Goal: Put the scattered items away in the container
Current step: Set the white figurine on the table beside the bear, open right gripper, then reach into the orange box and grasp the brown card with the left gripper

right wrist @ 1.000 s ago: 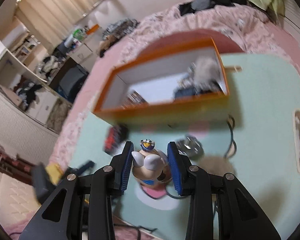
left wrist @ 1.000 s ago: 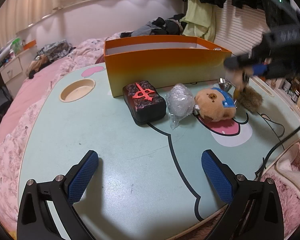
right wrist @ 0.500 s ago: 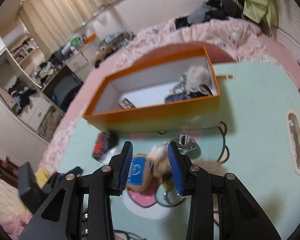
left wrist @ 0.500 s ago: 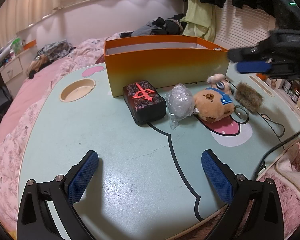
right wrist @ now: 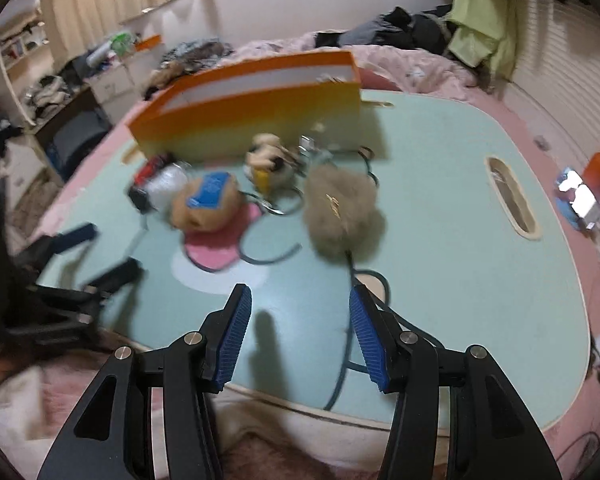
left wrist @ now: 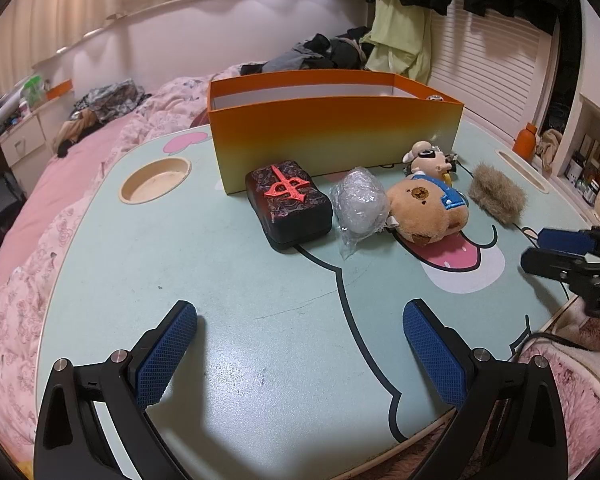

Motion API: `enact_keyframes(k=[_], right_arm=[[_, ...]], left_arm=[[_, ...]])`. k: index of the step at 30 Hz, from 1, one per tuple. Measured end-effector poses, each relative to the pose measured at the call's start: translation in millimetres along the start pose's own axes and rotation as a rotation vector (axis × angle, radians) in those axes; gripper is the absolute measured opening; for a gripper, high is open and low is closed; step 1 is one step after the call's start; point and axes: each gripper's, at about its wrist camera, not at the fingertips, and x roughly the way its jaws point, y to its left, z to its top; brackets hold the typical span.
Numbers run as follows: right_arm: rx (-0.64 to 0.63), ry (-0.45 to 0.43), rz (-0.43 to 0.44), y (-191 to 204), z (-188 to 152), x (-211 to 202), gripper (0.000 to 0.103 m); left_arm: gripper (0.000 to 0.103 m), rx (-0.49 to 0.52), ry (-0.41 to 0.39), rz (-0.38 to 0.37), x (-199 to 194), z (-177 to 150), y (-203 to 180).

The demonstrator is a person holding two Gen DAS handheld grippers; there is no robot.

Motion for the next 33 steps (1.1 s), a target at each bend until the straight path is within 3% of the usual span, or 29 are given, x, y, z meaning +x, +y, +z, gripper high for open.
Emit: enact_keyframes(k=[2,4,7,9,13,15,18,21,23,26,33], right_arm=[[-0.029,-0.013,-0.082,5,-2,1,0.062],[-0.021,-0.019,-0.079,4,-2,1,0.073],[-0.01,-0.019,-0.078,2,0,1,0.075],[-0.011,-0.019,-0.079,3,1,1,0.075],[-0.01,-0.019,-0.078,2,2,1,0.075],[-0.011,-0.018,-0.079,2,1,1,0.076],[-0.012,-0.019,-0.075,2,0,1,0.077],[-0.012,-0.019,-0.074,3,-1,2,0.077],[-0.013,-0.019,-0.074,5,-3,3,0.077],[-0.013,-0.021,-0.072,4,-3,4,0.077],[-0.015,-0.022,-0.07,3,-3,5,0.077]], left_arm=[[0.103,0.005,0.005,-0.005,0,0,-1],[0.103,0.014,0.014,-0.013,1,2,-1],[0.102,0.022,0.023,-0.011,-1,9,2],[0.102,0.008,-0.012,-0.018,-12,22,10],[0.101,-0.024,-0.018,-0.077,-26,70,24],[0.09,-0.029,-0.004,-0.109,-28,99,27],[0.081,0.018,0.087,-0.134,-14,144,20],[0.065,0.105,0.242,-0.166,22,176,7],[0.055,0.121,0.34,-0.143,52,189,6],[0.054,0.097,0.478,-0.112,98,200,11],[0.054,0.107,0.583,-0.053,139,199,7]])
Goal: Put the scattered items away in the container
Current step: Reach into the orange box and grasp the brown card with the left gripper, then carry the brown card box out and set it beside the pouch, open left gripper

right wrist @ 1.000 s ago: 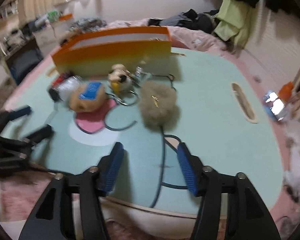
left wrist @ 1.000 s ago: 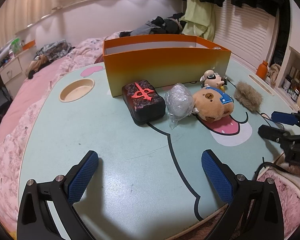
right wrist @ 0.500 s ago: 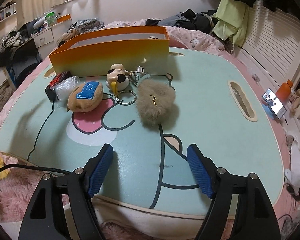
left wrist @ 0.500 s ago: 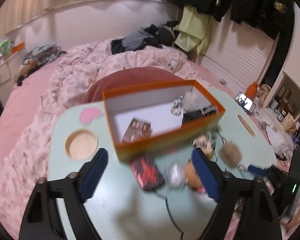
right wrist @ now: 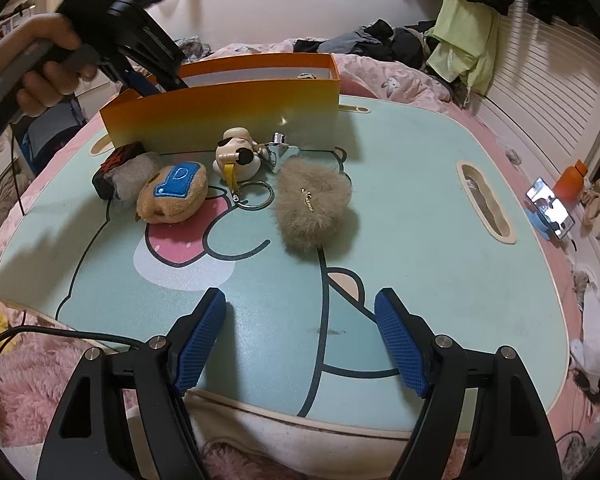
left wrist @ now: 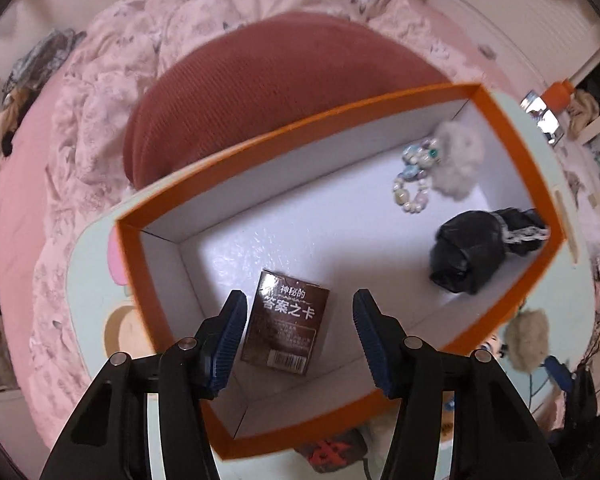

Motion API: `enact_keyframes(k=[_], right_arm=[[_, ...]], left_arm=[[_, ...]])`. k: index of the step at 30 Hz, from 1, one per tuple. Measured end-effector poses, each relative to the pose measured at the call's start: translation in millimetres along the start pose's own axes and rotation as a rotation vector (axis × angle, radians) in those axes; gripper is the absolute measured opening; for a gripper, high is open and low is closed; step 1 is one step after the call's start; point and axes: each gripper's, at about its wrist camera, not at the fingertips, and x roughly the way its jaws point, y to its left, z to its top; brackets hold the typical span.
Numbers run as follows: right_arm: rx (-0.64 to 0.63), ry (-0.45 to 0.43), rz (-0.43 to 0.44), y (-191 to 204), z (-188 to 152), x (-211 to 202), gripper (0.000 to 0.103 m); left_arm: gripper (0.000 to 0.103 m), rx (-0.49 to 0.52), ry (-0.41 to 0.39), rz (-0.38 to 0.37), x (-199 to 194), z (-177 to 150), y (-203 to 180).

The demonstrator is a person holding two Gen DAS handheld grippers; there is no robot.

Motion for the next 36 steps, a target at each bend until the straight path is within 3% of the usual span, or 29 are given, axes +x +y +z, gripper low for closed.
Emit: enact_keyframes(k=[4,10,13,19,26,30,36], right_arm=[[0.0,0.0,-0.001,0,0,0,0.077],[0.0,-0.003,-0.003,1,-1,-1,0.077],[0.0,-0.003,-0.004,2,0,-1,0.077],[0.0,-0.003,-0.003,2,0,-1,0.077],[0.0,-0.003,-0.003,2,0,-1,0.077],[0.0,-0.003,-0.003,1,0,-1,0.077],[0.0,-0.003,-0.003,1,0,-1,0.077]], left_arm=[[0.056,0.005,0.004,-0.002,7,7,-1],[0.052,0.077,-0.002,0.154,16,7,-9],[0.039,0.097,-0.022,0.193,14,7,-11],[0.038,0.097,-0.045,0.156,4,4,-8],[0.038,0.062,-0.228,0.01,-67,-5,0],[0.038,0.088,-0.331,-0.066,-108,-38,-3],[0.039,0.149,-0.381,0.005,-100,-114,-10]])
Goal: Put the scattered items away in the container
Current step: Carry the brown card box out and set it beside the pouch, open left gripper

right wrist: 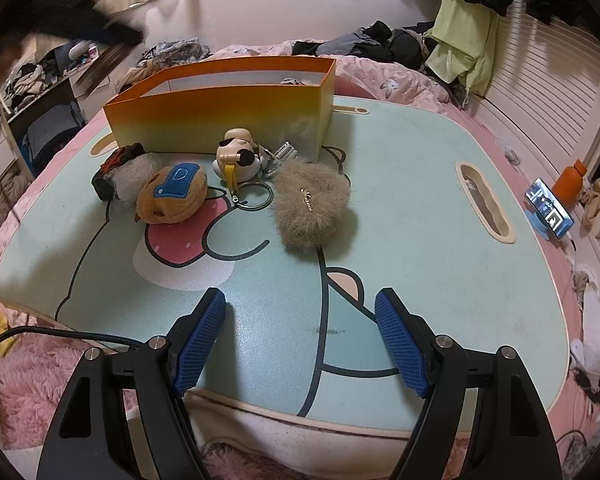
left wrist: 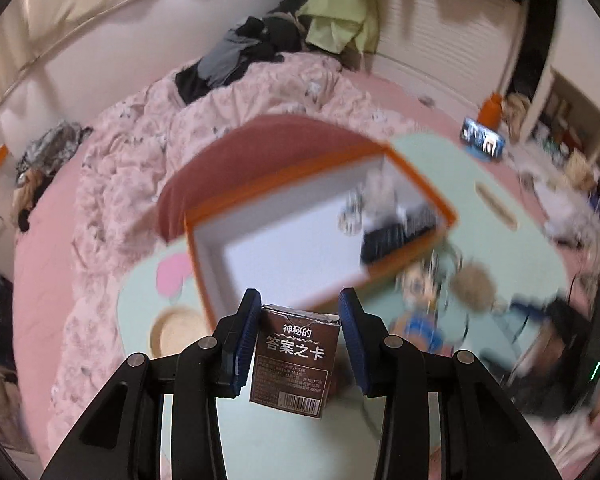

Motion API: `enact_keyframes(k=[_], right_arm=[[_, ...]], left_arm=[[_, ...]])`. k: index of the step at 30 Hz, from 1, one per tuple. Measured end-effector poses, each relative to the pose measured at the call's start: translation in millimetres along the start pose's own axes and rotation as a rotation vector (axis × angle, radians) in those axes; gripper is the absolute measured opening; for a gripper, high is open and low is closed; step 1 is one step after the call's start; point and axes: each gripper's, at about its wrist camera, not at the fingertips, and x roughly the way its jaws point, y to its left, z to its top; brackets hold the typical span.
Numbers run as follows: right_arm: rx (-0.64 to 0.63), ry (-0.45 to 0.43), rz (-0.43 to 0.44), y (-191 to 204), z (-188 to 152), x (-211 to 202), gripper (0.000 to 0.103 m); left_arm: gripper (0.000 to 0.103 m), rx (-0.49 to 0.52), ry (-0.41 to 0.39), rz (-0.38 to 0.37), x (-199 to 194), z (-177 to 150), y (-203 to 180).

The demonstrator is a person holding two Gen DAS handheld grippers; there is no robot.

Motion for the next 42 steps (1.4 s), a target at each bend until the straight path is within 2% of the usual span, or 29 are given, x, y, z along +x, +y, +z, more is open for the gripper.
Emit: enact_keyframes(k=[4,6,8,11,14,19,22,24,27,30,34,37,39,42], right_arm=[[0.001,0.0,-0.002,0,0,-1,0.077],[0.0,0.001,-0.002,0,0,-1,0.078],[0.0,0.002,0.0,-1,1,-1,0.08],[0.001,0.001,0.0,-2,1,-2,0.08],[0.0,0.001,-0.002,0,0,-2,0.08],[0.001,0.001,-0.001,1,-1,-3,0.08],[0.001,0.001,-0.001,1,0,-3,0.08],[0.002,0.001,-0.002,1,0,-3,0.08],[0.002,0.001,-0.001,1,0,-2,0.08],[0.002,0.001,-0.002,0,0,-2,0.08],[0.001,0.002,-0.001,0,0,-2,0.08],[0.002,0.003,-0.002,0,0,-2,0.08],[0.002,0.004,-0.003,1,0,-2,0.08],[0.002,0.006,-0.003,0,0,-1,0.08]], left_arm=[[0.039,-0.15,0.0,0.086,21,-45,23],[0.039,-0.23,0.007,0.07,35,-57,35],[0.039,-0.27,0.022,0.073,47,-65,38],[0.039,-0.284,0.037,0.066,63,-71,32],[0.039,-0.272,0.017,0.082,66,-69,19],[0.042,-0.304,-0.001,0.005,64,-62,13],[0.056,-0.33,-0.051,-0.003,49,-65,18],[0.068,-0.336,-0.084,0.015,36,-69,23],[0.077,-0.339,-0.107,0.067,21,-79,26],[0.08,-0.383,-0.124,0.116,15,-103,25],[0.08,-0.367,-0.085,0.091,23,-129,7],[0.08,-0.362,-0.151,0.1,19,-139,-10],[0.08,-0.329,-0.174,0.111,21,-140,-25],[0.08,-0.257,-0.142,0.131,31,-138,-41]])
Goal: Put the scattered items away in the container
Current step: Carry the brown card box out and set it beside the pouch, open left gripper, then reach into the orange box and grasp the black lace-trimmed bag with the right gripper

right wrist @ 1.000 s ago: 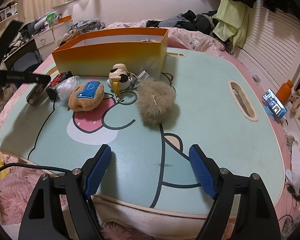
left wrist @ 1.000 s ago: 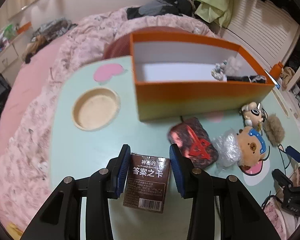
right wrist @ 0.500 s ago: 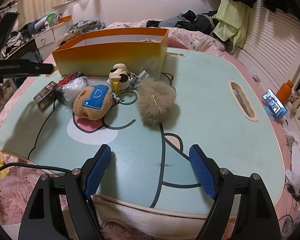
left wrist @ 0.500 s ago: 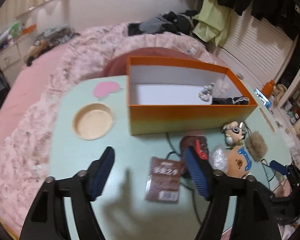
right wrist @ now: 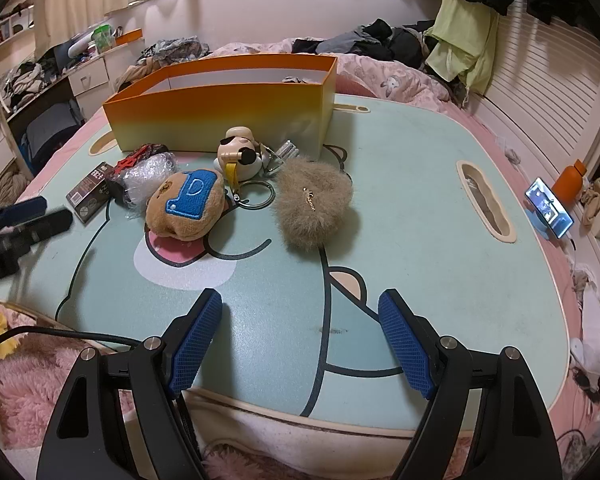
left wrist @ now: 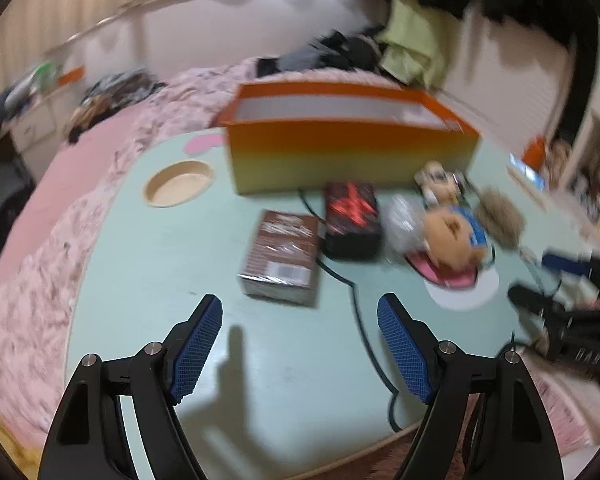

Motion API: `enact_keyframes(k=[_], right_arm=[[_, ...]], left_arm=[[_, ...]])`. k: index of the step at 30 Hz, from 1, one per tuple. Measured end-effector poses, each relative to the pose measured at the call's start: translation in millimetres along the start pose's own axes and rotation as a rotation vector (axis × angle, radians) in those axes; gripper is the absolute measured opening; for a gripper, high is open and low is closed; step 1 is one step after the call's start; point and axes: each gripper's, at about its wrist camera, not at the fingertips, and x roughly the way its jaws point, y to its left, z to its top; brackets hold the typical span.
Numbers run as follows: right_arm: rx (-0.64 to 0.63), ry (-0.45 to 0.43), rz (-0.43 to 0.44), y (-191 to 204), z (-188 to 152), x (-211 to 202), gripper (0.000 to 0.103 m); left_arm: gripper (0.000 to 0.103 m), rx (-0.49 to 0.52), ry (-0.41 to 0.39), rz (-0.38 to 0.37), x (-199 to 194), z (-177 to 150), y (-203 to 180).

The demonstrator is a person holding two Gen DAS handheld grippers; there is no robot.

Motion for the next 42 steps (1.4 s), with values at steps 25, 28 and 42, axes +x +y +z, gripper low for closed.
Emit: enact_keyframes(k=[25,28,42], right_arm=[[-0.186,0.178,0.108,8,160,50,0.032],[-0.177,0.216,0.097,6,162,60,0.03],[-0.058,0.002,0.249,-17,164,-5,0.007]], left_arm=[[0.103,-0.019,0.01,-0.005,13,-10,-4],[0.103,-0.019,0.009,-0.006,13,-10,-4],[0.103,-0.017,0.009,-0.009,13,-10,-4]])
